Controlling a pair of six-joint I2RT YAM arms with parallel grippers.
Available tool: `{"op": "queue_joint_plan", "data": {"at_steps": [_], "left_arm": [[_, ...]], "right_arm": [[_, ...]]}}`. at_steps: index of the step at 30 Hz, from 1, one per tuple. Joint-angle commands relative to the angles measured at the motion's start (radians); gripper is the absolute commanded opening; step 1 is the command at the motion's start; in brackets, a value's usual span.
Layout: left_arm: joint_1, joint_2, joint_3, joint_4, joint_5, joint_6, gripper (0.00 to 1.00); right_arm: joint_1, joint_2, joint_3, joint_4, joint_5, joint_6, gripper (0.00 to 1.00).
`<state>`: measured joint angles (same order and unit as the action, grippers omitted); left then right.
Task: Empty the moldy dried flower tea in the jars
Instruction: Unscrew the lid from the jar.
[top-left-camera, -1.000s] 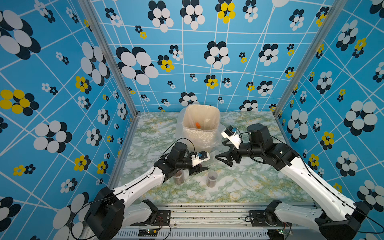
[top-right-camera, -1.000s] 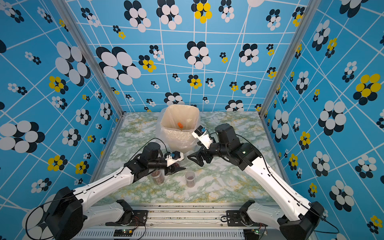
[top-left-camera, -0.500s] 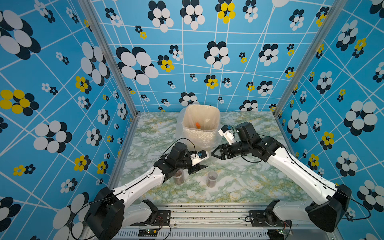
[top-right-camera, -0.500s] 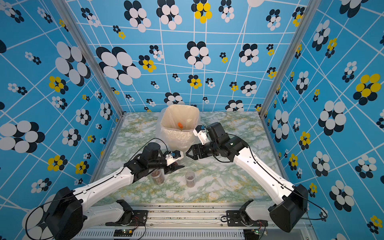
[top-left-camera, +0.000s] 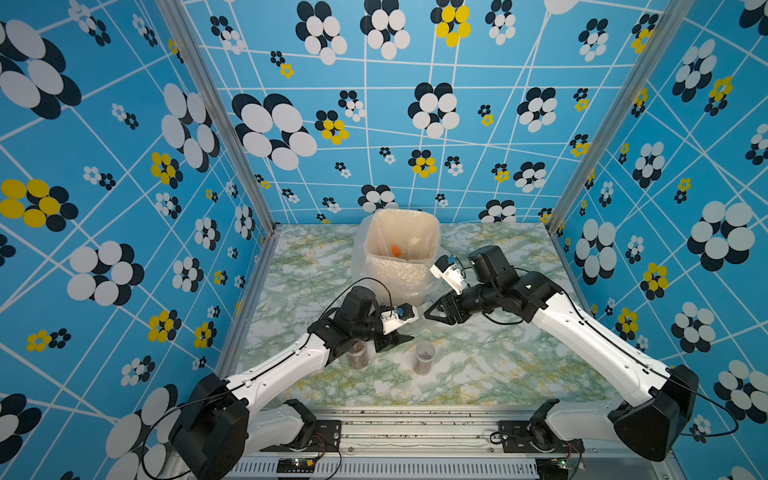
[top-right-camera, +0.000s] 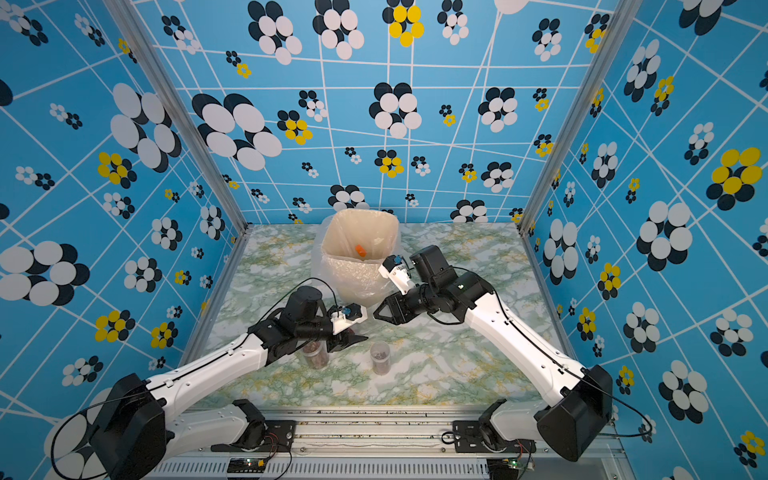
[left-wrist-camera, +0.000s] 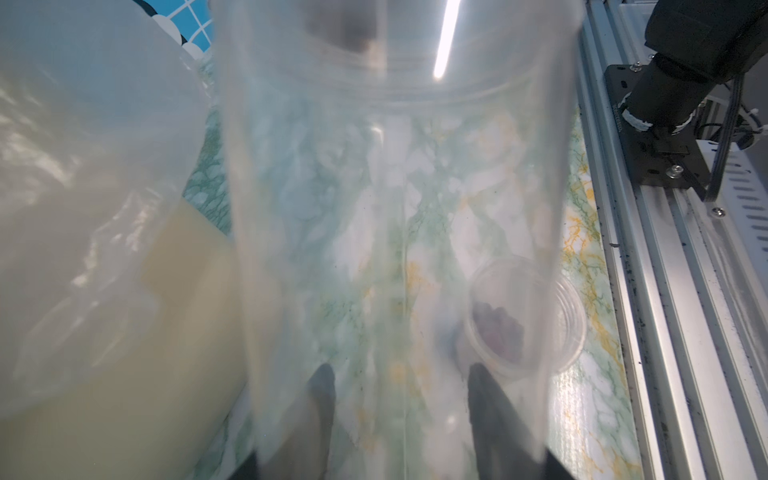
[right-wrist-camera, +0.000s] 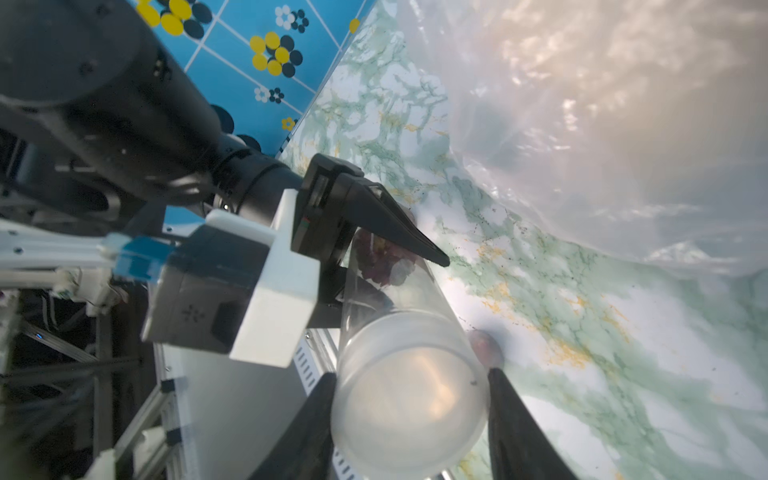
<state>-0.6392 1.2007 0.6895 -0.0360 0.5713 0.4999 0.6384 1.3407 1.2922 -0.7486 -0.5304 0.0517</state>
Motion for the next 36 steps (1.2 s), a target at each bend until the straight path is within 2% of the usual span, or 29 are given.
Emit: {"op": "queue_joint_plan", "data": {"at_steps": [1, 5, 10, 13, 15, 18, 23, 26, 30, 33, 36], "left_arm": [[-0.005, -0.021, 0.025, 0.032, 0.184, 0.028, 0.18], [-0.004, -0.014, 0.029, 0.026, 0.217, 0.028, 0.18], [-0.004, -0.014, 0.032, 0.021, 0.219, 0.032, 0.18], [-0.003, -0.018, 0.03, 0.024, 0.211, 0.032, 0.18], [-0.004, -0.017, 0.029, 0.025, 0.202, 0.034, 0.18], [-0.004, -0.02, 0.029, 0.026, 0.15, 0.032, 0.18], [-0.004, -0.031, 0.023, 0.033, 0.011, 0.04, 0.17], [-0.004, -0.035, 0.024, 0.035, -0.032, 0.04, 0.17], [-0.006, -0.047, 0.022, 0.044, -0.068, 0.038, 0.17], [-0.007, -0.052, 0.025, 0.041, -0.09, 0.041, 0.16], [-0.007, -0.049, 0.034, 0.034, -0.105, 0.046, 0.16]], "right_arm": [[-0.003, -0.01, 0.024, -0.035, 0.072, -0.349, 0.05], [-0.003, -0.017, 0.043, -0.03, 0.123, -0.554, 0.06], [-0.003, -0.009, 0.061, -0.033, 0.144, -0.669, 0.09], [-0.003, -0.005, 0.06, -0.04, 0.141, -0.691, 0.21], [-0.002, -0.007, 0.05, -0.029, 0.142, -0.676, 0.37], [-0.003, -0.035, 0.034, 0.023, 0.125, -0.535, 0.47], [-0.005, -0.158, -0.023, 0.203, 0.12, -0.041, 0.78], [-0.011, -0.184, -0.043, 0.239, 0.115, 0.188, 0.92], [-0.036, -0.133, -0.009, 0.128, 0.141, 0.379, 0.94], [-0.044, -0.068, 0.031, 0.031, 0.101, 0.423, 0.92], [-0.045, -0.026, 0.039, 0.021, 0.029, 0.453, 0.85]]}}
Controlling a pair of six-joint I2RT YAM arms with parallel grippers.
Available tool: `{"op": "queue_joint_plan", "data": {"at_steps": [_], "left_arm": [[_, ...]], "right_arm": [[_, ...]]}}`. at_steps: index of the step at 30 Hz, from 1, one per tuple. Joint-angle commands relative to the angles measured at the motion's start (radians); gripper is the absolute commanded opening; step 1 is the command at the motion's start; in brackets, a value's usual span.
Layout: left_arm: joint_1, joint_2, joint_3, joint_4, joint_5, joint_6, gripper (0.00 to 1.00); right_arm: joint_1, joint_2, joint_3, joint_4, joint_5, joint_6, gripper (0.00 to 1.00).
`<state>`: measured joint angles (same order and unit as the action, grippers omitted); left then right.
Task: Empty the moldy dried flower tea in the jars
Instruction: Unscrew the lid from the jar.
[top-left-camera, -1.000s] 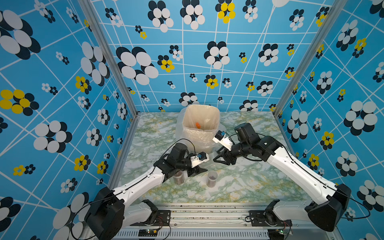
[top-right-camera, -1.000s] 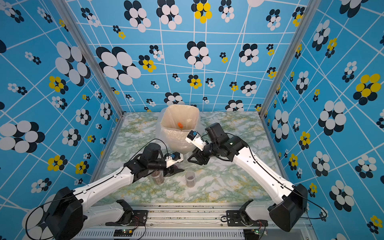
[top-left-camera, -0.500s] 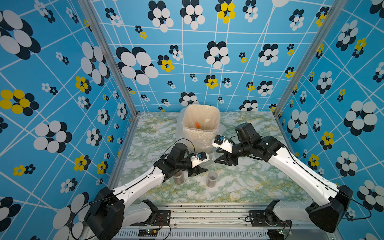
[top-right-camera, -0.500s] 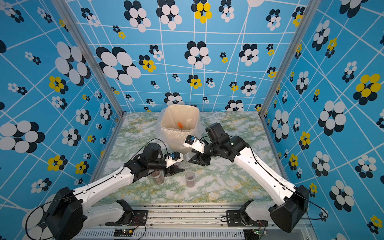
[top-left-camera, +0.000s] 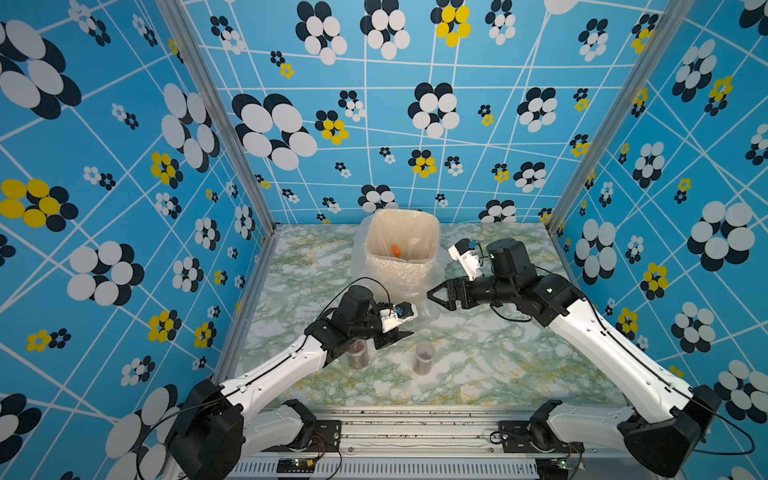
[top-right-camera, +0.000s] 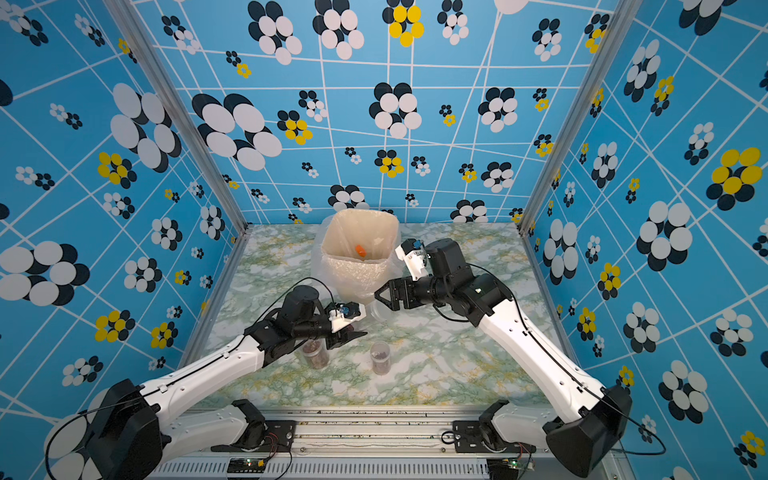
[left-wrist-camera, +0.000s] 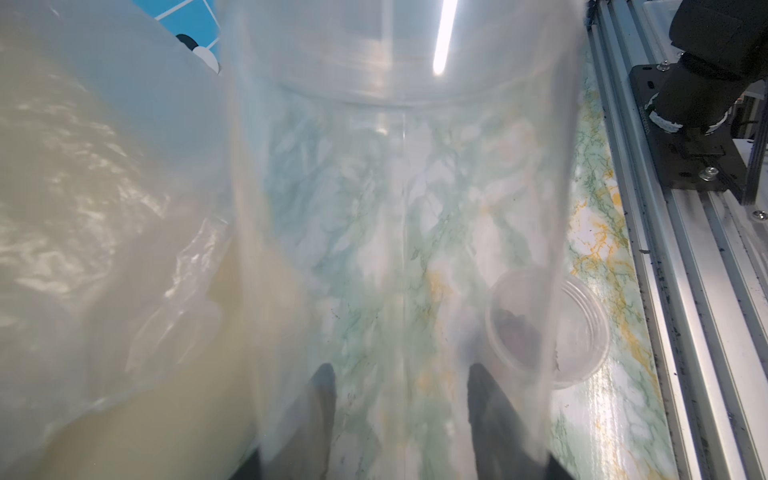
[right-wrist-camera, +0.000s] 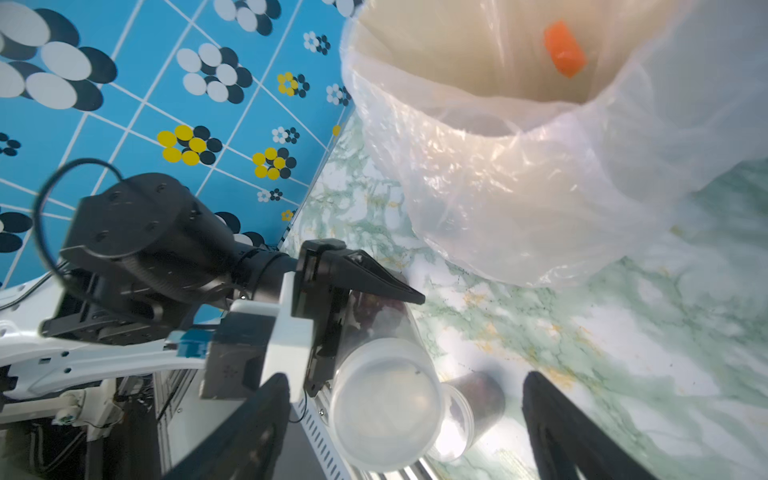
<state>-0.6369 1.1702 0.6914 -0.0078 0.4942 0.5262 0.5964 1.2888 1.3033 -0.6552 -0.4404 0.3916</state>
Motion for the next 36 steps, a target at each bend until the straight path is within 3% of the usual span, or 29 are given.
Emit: {"op": "queue_joint_plan", "data": {"at_steps": [1, 12, 16, 22, 25, 28, 31, 34, 36], "left_arm": [[-0.01, -0.017, 0.034, 0.002, -0.031, 0.021, 0.16], [-0.012, -0.014, 0.036, 0.003, -0.037, 0.026, 0.16], [-0.012, -0.015, 0.033, 0.003, -0.042, 0.026, 0.16], [-0.012, -0.012, 0.034, 0.005, -0.046, 0.026, 0.16], [-0.012, -0.012, 0.034, 0.005, -0.047, 0.024, 0.16], [-0.012, -0.01, 0.036, 0.008, -0.044, 0.019, 0.16], [-0.011, -0.009, 0.037, 0.012, -0.026, 0.008, 0.15], [-0.008, -0.008, 0.034, 0.012, 0.036, 0.004, 0.15], [-0.003, -0.007, 0.035, 0.012, 0.102, 0.0, 0.15]], "right_arm": [[-0.003, 0.033, 0.027, -0.068, -0.078, 0.12, 0.83], [0.0, 0.067, -0.003, -0.044, -0.143, 0.126, 0.77], [0.003, 0.072, -0.001, -0.061, -0.146, 0.108, 0.68], [0.02, 0.095, 0.011, -0.098, -0.155, 0.069, 0.66], [0.023, 0.103, 0.019, -0.11, -0.156, 0.057, 0.59], [0.026, 0.107, 0.022, -0.114, -0.166, 0.04, 0.4], [0.026, 0.11, 0.025, -0.109, -0.169, 0.001, 0.35], [0.028, 0.108, 0.029, -0.115, -0.16, -0.126, 0.27], [0.031, 0.1, 0.032, -0.134, -0.118, -0.291, 0.17]]}}
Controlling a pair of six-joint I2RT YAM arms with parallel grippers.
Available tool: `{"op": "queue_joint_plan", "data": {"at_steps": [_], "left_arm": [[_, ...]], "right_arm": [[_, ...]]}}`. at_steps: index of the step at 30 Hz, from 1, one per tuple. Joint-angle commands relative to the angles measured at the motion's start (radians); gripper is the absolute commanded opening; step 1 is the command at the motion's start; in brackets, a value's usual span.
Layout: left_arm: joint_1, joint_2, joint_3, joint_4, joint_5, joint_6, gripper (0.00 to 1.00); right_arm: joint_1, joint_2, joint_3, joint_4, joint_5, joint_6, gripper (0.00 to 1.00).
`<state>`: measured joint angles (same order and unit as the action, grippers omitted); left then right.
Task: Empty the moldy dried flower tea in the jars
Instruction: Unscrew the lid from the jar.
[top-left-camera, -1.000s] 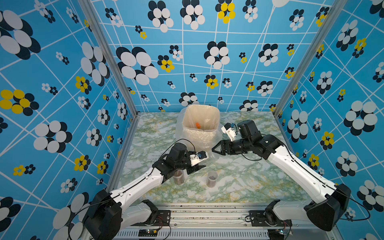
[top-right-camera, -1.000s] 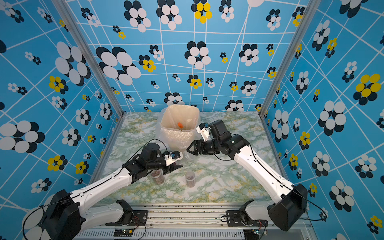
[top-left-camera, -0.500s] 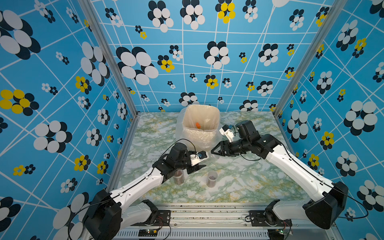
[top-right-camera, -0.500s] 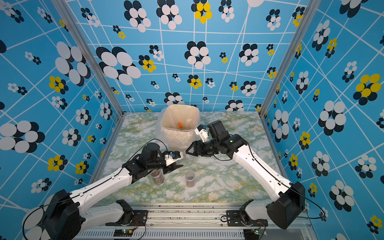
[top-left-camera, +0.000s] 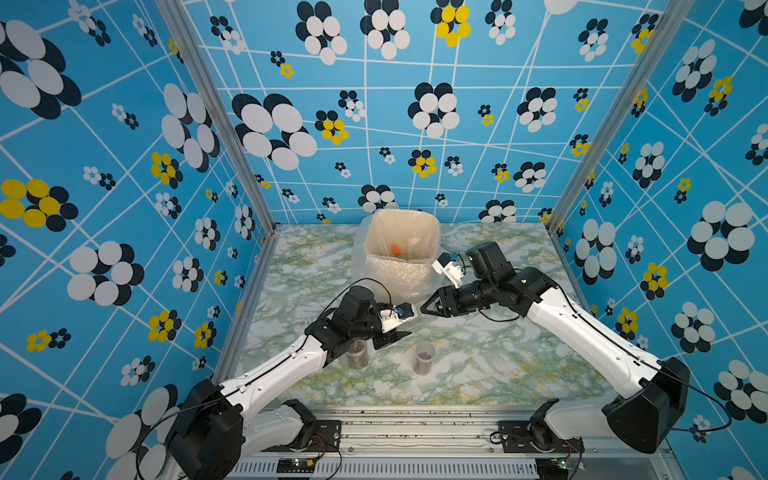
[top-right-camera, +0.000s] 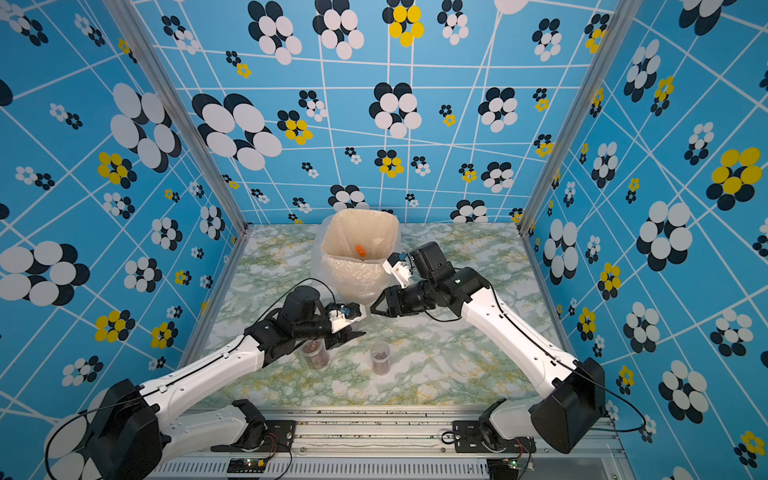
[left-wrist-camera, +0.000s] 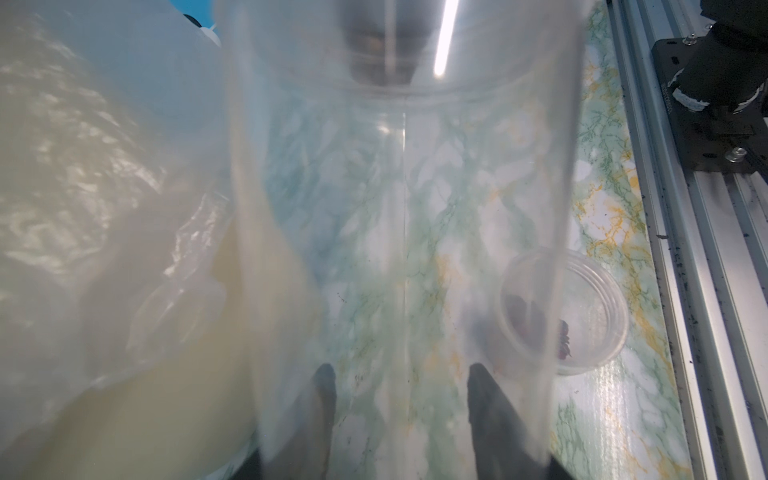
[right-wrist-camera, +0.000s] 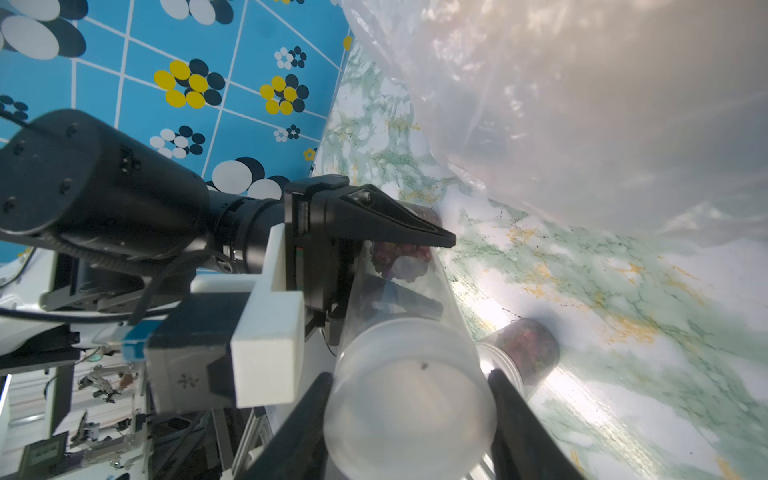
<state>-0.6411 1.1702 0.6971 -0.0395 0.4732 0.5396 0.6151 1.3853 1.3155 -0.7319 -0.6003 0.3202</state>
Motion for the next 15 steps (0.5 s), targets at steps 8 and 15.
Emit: {"op": "queue_joint_plan", "data": {"at_steps": [8, 15], "left_arm": [[0.024, 0.036, 0.037, 0.045, 0.334, -0.042, 0.15], [0.028, 0.03, 0.036, 0.075, 0.331, -0.051, 0.15]], "right_arm": [[0.023, -0.016, 0.047, -0.1, 0.204, -0.801, 0.09], [0.029, -0.006, 0.053, -0.087, 0.207, -0.905, 0.23]]}}
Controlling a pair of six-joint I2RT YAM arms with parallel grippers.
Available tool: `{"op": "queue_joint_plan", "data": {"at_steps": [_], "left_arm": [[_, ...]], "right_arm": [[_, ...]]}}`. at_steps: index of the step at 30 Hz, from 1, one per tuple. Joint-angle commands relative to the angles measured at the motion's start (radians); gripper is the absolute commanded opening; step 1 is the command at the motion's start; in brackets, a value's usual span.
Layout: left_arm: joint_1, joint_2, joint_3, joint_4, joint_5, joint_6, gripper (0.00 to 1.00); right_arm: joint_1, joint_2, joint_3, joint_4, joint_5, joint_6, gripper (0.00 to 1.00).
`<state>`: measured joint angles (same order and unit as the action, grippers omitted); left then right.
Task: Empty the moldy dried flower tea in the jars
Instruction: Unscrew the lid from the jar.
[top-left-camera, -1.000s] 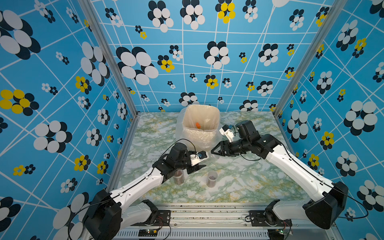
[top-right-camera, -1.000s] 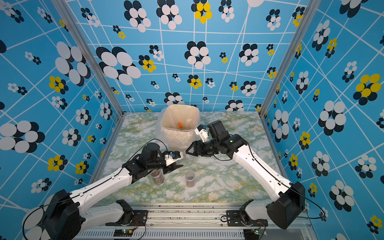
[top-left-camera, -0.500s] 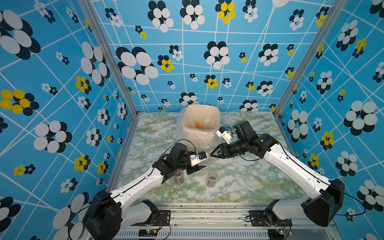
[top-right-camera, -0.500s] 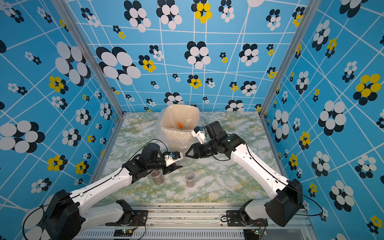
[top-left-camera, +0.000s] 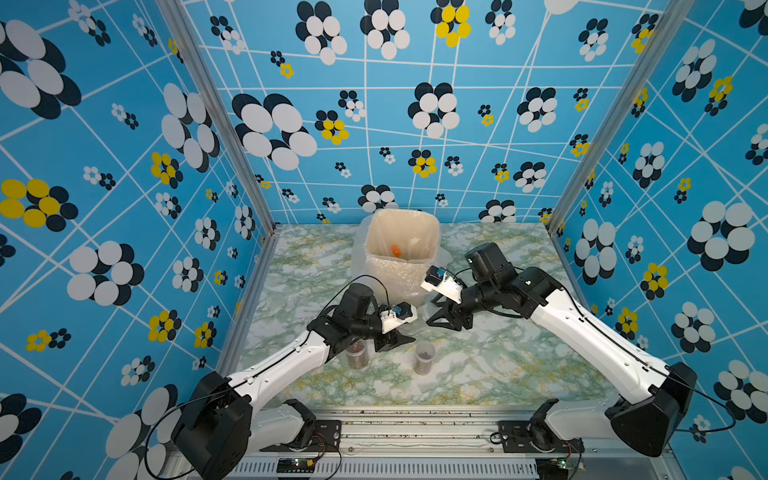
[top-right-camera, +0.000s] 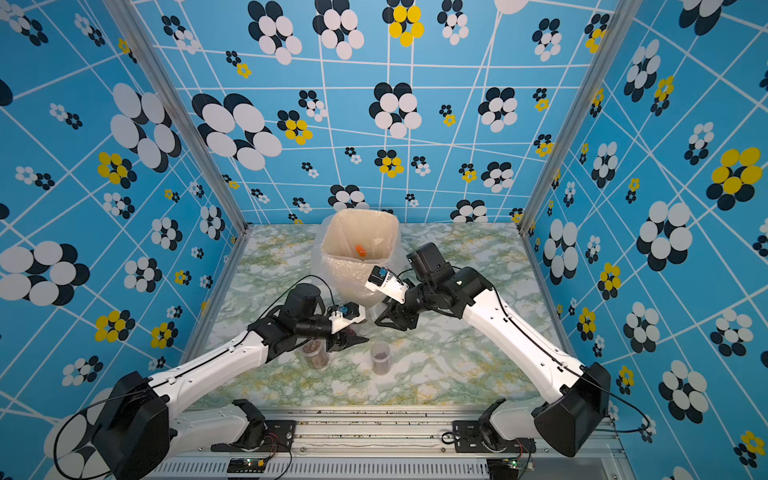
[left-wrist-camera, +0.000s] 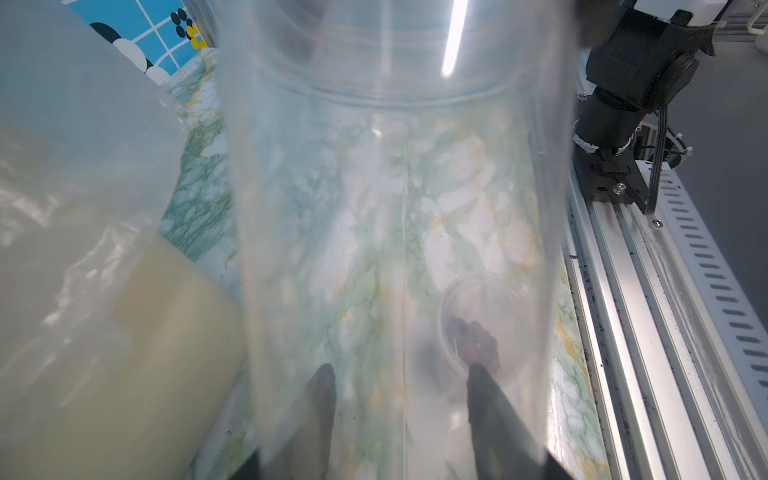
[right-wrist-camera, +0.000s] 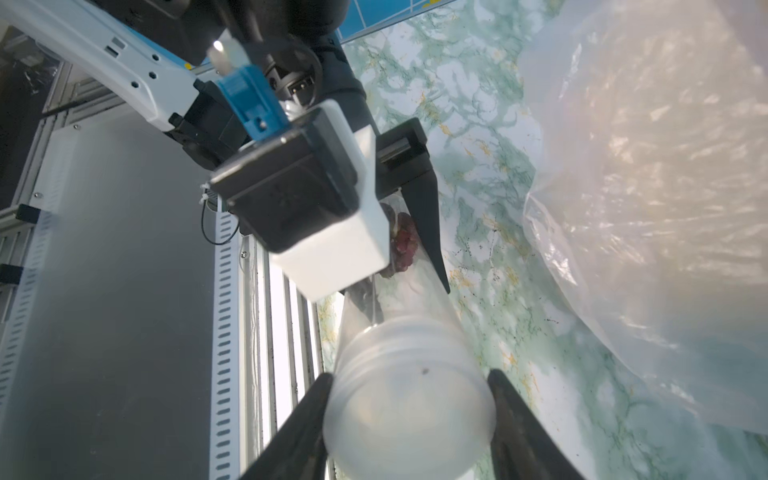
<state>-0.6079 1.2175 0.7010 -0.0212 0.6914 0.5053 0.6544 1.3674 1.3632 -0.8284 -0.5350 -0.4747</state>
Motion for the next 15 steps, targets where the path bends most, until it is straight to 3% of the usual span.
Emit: {"op": "queue_joint_plan", "data": {"at_steps": [1, 5, 8, 9, 11, 15], "left_arm": [[-0.006, -0.016, 0.027, 0.07, 0.093, -0.021, 0.15], [-0.005, -0.007, 0.011, 0.112, 0.002, -0.039, 0.15], [-0.006, -0.007, 0.01, 0.131, -0.06, -0.045, 0.15], [-0.006, -0.007, 0.011, 0.134, -0.077, -0.046, 0.15], [-0.007, -0.009, 0.013, 0.131, -0.108, -0.038, 0.15], [-0.008, -0.018, 0.015, 0.122, -0.149, -0.019, 0.15]], "right_arm": [[-0.01, 0.007, 0.007, 0.02, 0.142, -0.083, 0.3], [-0.013, -0.051, 0.006, 0.102, 0.118, 0.134, 0.55], [-0.016, -0.144, -0.04, 0.212, 0.092, 0.371, 0.86], [-0.016, -0.176, -0.059, 0.255, 0.094, 0.466, 0.91], [-0.016, -0.222, -0.093, 0.316, 0.106, 0.626, 0.99], [-0.02, -0.219, -0.068, 0.225, 0.199, 0.836, 0.99]]}}
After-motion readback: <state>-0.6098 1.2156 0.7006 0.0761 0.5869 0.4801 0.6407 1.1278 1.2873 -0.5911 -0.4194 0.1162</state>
